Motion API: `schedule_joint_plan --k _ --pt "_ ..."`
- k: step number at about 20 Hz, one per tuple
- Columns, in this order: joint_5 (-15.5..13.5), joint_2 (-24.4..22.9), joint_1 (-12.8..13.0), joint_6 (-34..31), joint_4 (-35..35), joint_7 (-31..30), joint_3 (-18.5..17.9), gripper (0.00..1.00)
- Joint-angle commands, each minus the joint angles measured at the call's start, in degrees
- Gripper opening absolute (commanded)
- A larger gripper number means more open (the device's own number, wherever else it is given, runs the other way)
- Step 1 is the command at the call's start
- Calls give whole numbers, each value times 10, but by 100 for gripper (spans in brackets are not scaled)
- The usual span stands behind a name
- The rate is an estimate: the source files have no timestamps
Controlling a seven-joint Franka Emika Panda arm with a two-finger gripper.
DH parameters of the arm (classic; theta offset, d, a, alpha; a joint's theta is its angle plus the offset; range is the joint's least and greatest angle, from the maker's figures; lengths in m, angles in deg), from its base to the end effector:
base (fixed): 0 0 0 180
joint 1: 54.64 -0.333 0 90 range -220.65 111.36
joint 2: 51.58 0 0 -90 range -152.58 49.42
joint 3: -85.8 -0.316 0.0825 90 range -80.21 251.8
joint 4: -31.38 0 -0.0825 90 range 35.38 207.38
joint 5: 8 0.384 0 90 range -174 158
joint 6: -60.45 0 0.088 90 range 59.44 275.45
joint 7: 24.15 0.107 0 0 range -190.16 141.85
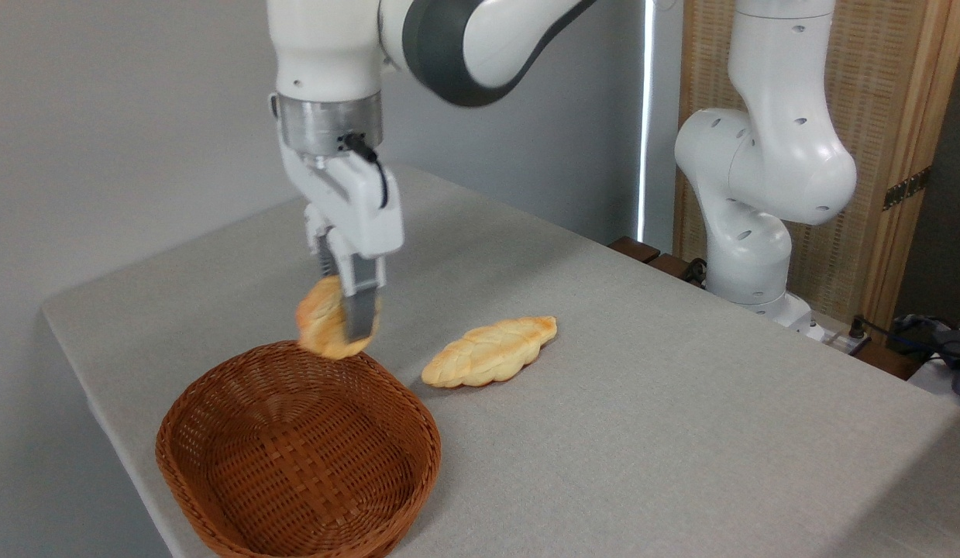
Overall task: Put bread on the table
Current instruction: 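Carry the bun beside the elongated roll and lower it to the table, then open the gripper to release the bun and raise it away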
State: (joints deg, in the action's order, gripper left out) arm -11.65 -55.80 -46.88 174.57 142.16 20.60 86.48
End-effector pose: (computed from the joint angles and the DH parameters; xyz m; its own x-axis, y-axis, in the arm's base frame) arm 0.5454 -0.0851 0.5295 0.6085 -0.7820 0.1352 -0.7841 -0.6187 -0.0494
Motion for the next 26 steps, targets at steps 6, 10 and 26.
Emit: schedule_joint_plan --k 6,10,26 --pt "-13 -26 11 -134 30 -7 3 47" --pt "-12 -14 37 -134 51 -9 3 77" --pt "-10 50 63 -73 45 -11 11 100"
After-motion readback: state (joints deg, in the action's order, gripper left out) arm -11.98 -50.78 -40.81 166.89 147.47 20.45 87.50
